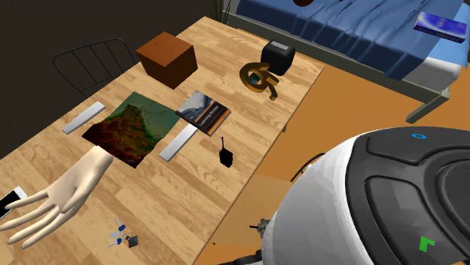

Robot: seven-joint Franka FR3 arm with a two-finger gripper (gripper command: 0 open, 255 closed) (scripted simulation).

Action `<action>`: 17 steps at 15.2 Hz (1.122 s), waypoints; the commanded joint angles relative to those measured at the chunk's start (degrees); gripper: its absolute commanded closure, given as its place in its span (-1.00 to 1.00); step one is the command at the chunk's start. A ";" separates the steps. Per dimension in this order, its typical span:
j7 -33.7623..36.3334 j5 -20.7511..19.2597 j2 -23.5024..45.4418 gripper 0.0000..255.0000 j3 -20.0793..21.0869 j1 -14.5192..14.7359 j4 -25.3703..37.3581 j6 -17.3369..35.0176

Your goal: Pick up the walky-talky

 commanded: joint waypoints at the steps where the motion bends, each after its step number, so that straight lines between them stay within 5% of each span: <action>1: 0.00 0.00 0.00 -1.00 0.00 0.00 0.00 0.00; 10: 15.33 2.13 9.33 -1.00 7.23 -1.32 -6.87 20.79; 17: 28.35 -0.17 22.17 -1.00 12.58 -3.62 -6.13 35.94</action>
